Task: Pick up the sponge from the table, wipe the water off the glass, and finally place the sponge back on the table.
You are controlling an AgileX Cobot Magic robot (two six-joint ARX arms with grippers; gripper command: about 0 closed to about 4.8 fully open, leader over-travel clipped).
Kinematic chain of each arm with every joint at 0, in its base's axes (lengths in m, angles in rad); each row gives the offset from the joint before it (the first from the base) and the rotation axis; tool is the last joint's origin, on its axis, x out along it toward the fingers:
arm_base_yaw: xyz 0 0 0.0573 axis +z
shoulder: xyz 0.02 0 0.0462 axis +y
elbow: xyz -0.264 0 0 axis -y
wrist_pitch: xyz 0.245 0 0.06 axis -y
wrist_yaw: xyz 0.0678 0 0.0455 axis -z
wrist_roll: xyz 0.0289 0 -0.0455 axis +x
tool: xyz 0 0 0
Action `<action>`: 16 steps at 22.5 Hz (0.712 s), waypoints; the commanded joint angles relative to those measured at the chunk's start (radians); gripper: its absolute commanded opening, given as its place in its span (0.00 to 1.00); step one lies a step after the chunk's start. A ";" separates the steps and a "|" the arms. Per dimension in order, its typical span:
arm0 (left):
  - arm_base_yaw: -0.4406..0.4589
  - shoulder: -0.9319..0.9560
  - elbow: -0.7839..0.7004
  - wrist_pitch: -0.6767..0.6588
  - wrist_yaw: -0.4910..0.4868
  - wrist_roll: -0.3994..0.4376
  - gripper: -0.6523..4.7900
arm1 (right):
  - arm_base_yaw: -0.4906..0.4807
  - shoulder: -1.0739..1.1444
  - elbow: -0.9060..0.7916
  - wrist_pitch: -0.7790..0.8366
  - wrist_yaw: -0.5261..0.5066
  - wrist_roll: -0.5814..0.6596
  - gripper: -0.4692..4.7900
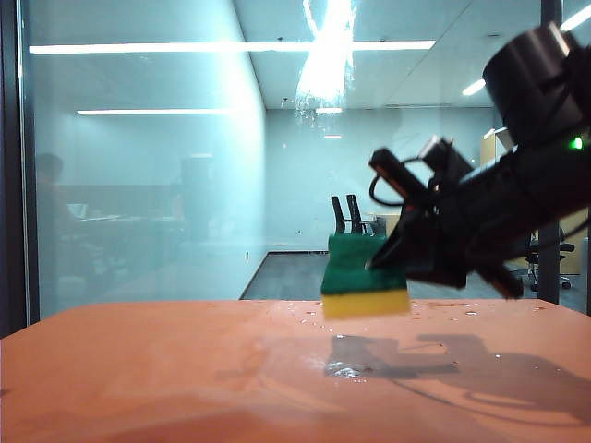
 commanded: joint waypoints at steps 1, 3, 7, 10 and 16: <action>0.000 0.001 0.003 0.017 0.000 0.003 0.11 | 0.011 0.035 0.002 0.020 -0.069 0.050 0.07; 0.000 0.001 0.003 0.016 0.000 0.004 0.11 | 0.011 0.049 0.002 0.018 -0.112 0.065 0.08; 0.000 0.001 0.003 0.016 0.000 0.004 0.11 | 0.011 0.051 0.002 0.020 -0.122 0.066 0.37; 0.000 0.001 0.003 0.016 0.001 0.003 0.11 | 0.011 0.051 0.002 0.019 -0.122 0.064 0.55; 0.000 0.001 0.003 0.020 0.001 0.003 0.11 | 0.010 0.050 0.002 0.112 -0.047 -0.033 0.43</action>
